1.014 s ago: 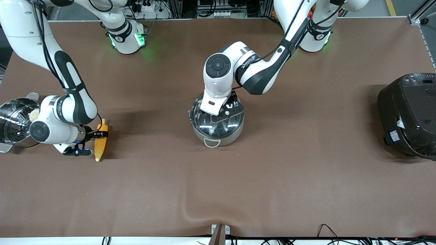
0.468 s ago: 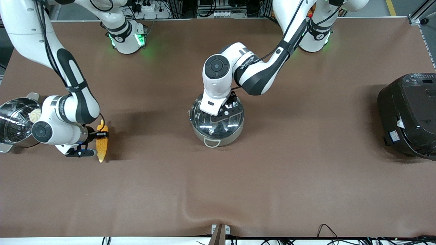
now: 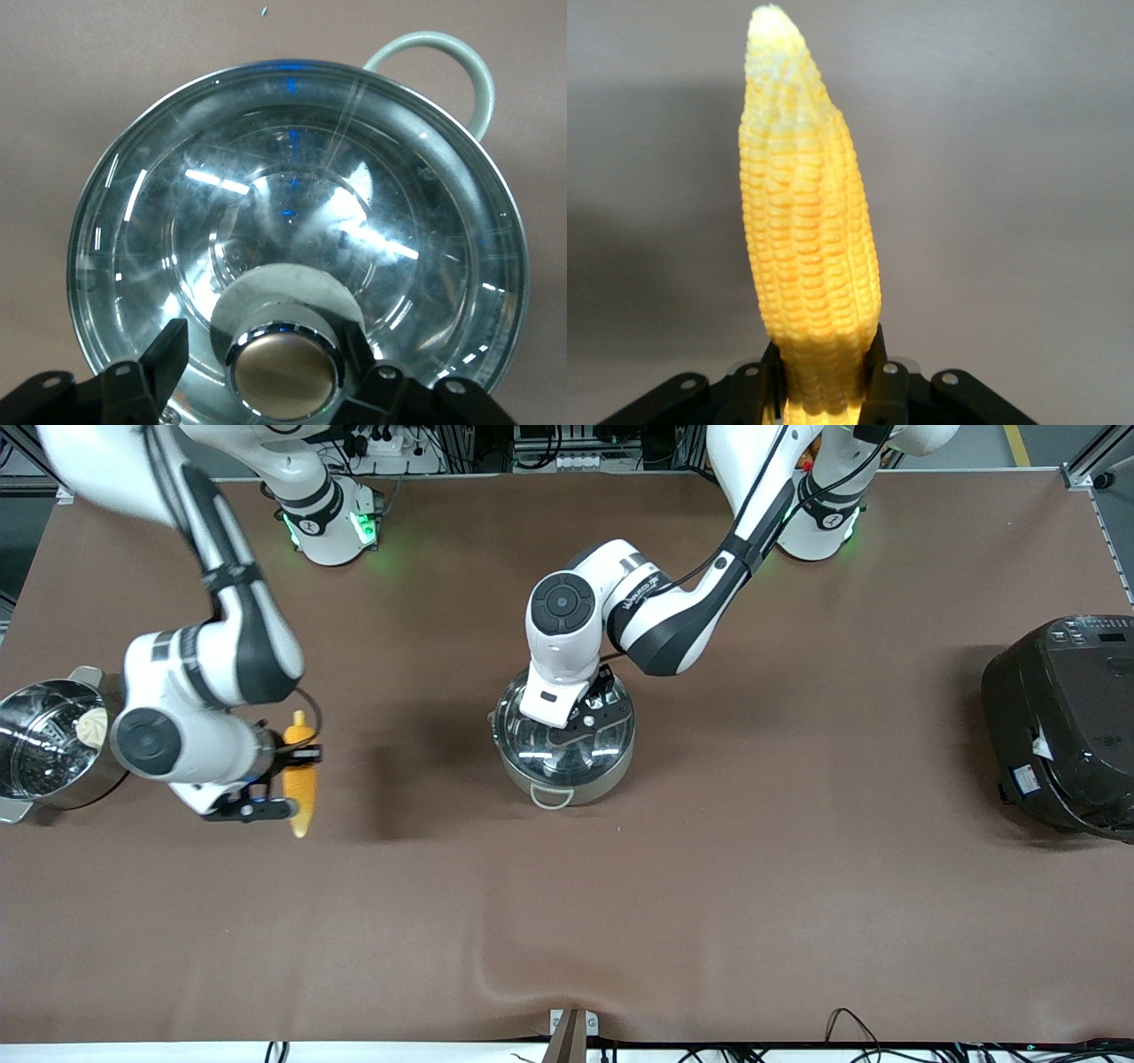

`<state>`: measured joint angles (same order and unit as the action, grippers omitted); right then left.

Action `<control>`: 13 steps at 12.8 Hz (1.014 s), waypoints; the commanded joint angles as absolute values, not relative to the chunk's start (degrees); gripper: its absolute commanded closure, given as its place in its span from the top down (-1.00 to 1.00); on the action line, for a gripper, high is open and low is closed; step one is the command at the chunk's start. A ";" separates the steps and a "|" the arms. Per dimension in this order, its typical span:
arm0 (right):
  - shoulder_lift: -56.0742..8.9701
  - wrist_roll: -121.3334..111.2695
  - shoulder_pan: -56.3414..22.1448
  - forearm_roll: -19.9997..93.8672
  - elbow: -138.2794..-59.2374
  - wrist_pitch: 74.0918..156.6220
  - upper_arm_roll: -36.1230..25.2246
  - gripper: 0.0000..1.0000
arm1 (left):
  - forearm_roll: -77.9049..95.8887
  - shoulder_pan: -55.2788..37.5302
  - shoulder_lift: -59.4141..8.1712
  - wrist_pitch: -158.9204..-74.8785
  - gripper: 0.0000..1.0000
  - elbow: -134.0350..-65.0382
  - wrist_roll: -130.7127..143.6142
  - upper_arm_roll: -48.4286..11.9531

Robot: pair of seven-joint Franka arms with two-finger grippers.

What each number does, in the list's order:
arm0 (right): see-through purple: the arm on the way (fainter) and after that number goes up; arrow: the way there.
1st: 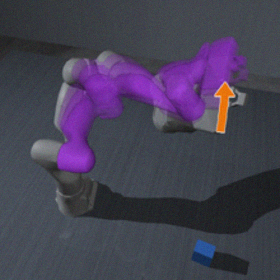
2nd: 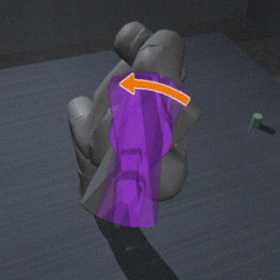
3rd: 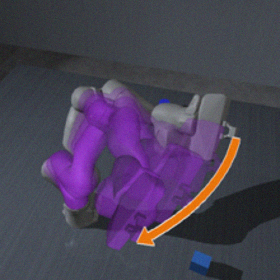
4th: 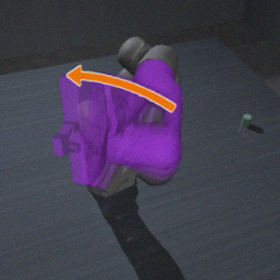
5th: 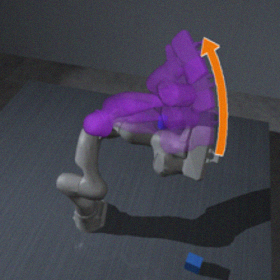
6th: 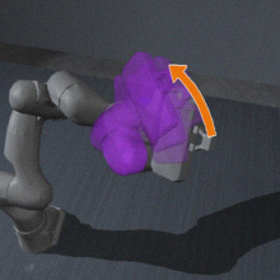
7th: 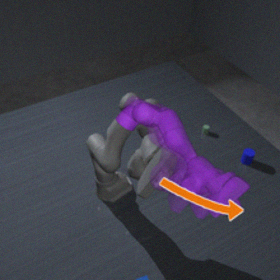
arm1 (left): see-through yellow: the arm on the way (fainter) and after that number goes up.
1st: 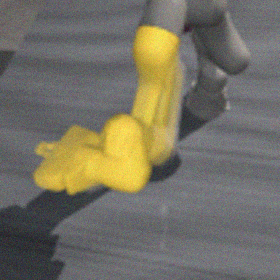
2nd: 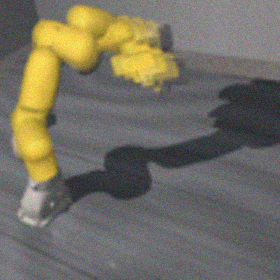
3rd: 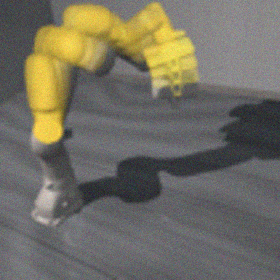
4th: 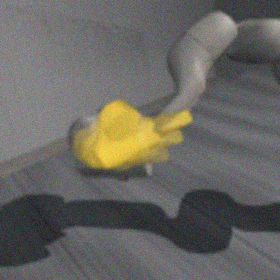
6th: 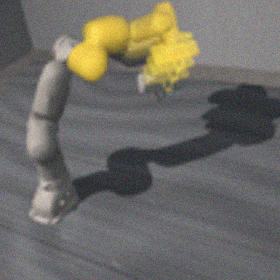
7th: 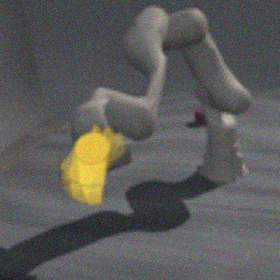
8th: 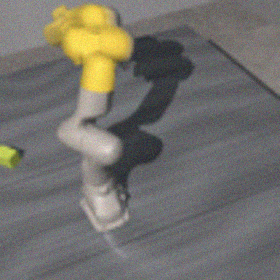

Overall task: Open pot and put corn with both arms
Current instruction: 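Lift the corn with the right gripper while the left gripper holds the lid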

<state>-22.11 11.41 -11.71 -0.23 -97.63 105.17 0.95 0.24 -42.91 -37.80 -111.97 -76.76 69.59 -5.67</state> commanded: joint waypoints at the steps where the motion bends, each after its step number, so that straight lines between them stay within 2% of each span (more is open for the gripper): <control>1: -22.85 15.98 -14.85 1.23 -95.72 104.15 0.35 -1.00 | -0.44 -43.24 -37.71 -111.45 0.20 -76.46 71.19 -5.71; 5: -22.85 16.35 -15.12 1.32 -95.71 104.06 0.35 -1.00 | -0.44 -43.33 -37.71 -111.45 -0.45 -76.46 71.19 -5.71; 7: -22.85 16.52 -15.20 1.41 -95.71 103.97 0.44 -1.00 | -0.44 -43.33 -37.62 -111.45 -0.90 -76.46 71.19 -5.71; 8: -22.85 17.13 -15.47 1.84 -95.71 103.97 0.44 -1.00 | -0.35 -43.24 -37.44 -111.36 -1.00 -76.46 71.19 -5.71; 10: -22.85 17.58 -15.73 2.72 -95.71 103.97 0.44 -1.00 | -0.35 -43.07 -36.92 -111.10 -1.00 -76.55 71.28 -5.71; 13: -22.68 18.02 -16.43 3.34 -95.54 103.97 0.44 -1.00 | -0.35 -42.54 -33.07 -105.41 -1.00 -76.55 71.19 -5.71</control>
